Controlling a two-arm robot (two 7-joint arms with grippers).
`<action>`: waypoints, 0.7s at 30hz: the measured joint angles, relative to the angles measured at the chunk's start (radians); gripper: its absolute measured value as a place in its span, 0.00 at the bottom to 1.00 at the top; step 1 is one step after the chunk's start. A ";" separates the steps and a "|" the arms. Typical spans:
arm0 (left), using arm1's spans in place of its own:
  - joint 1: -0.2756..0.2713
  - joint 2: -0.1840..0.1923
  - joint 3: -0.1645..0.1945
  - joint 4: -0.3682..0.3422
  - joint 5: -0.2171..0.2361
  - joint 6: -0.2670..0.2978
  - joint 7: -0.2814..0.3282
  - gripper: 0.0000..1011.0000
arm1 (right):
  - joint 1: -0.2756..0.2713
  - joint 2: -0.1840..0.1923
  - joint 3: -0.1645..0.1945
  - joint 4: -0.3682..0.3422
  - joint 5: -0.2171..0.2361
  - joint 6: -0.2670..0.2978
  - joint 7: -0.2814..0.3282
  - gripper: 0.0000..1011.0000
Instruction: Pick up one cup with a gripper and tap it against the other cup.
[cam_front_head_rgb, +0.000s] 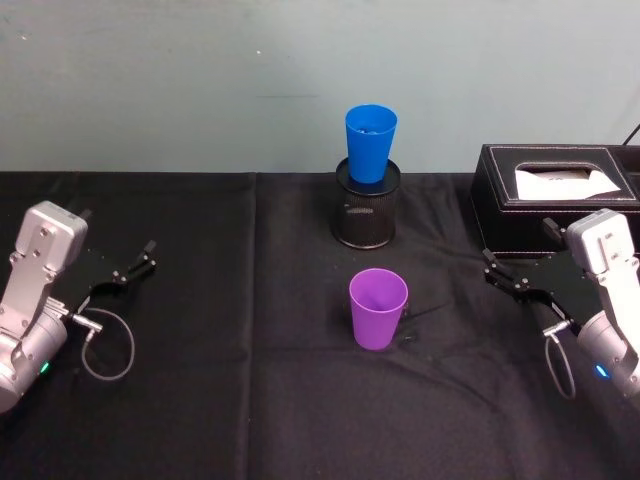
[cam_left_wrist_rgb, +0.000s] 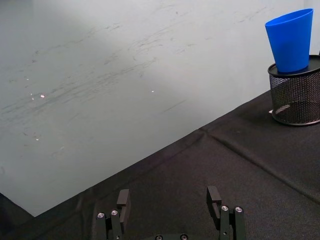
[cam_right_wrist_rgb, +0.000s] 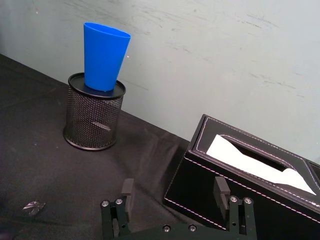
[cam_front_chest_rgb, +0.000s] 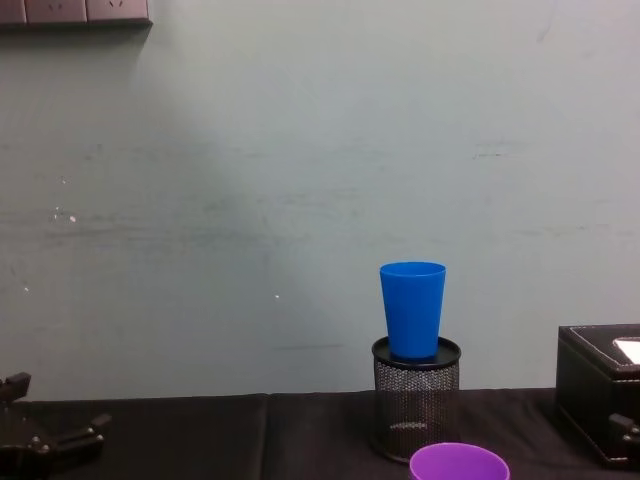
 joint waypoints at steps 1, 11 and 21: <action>0.000 0.000 0.000 0.000 0.000 0.000 0.000 0.99 | 0.000 0.000 0.000 0.000 0.000 0.000 0.000 0.99; 0.000 0.000 0.000 0.000 0.000 0.000 0.000 0.99 | 0.000 0.000 0.000 0.000 0.000 0.000 0.000 0.99; 0.000 0.000 0.000 0.000 0.000 0.000 0.000 0.99 | -0.075 0.035 0.039 -0.087 0.053 -0.083 0.111 0.99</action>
